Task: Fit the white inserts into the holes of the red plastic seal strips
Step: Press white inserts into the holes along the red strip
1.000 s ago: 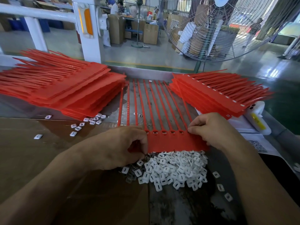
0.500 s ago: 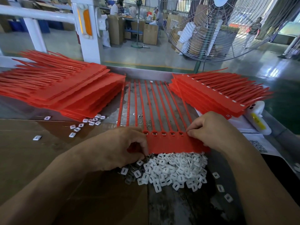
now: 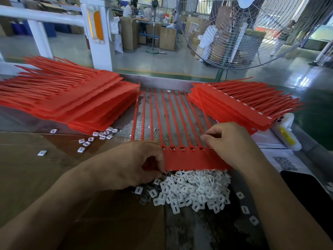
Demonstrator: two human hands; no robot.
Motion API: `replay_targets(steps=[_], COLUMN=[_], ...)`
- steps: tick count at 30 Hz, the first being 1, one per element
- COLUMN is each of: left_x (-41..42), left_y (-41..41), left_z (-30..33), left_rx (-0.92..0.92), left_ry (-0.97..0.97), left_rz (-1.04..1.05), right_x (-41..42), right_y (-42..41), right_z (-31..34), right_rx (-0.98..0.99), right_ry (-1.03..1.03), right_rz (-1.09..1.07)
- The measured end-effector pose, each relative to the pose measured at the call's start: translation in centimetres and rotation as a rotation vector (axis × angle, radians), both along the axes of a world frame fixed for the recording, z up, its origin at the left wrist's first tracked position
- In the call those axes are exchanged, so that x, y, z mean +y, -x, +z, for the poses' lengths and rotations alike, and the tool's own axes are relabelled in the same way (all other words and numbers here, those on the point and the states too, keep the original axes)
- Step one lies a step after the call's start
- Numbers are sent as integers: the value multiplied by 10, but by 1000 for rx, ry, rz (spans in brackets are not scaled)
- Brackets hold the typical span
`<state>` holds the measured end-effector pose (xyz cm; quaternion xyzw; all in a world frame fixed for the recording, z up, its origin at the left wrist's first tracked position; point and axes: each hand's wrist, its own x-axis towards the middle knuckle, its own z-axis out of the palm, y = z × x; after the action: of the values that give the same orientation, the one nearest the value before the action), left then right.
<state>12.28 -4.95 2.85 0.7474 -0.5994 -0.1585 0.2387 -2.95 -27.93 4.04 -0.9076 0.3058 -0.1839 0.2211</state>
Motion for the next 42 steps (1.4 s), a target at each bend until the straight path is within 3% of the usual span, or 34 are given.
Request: replay_targets(steps=[5, 10, 14, 25, 34, 42], left_x=[-1, -7, -11, -15, -16, -10], left_y=[2, 6, 8, 12, 15, 2], left_z=[2, 4, 3, -3, -1, -10], left_rx=[145, 479, 688, 1015, 853, 162], left_ry=[107, 375, 552, 589, 575, 457], left_rz=[72, 174, 255, 318, 287, 402], right_x=[9, 28, 44, 64, 57, -5], right_y=[-3, -6, -9, -13, -16, 5], right_z=[1, 4, 3, 4, -1, 8], right_rx=[-176, -307, -311, -366, -334, -297], right_ry=[-66, -316, -398, -523, -766, -423], right_rz=[87, 282, 392, 435, 435, -76])
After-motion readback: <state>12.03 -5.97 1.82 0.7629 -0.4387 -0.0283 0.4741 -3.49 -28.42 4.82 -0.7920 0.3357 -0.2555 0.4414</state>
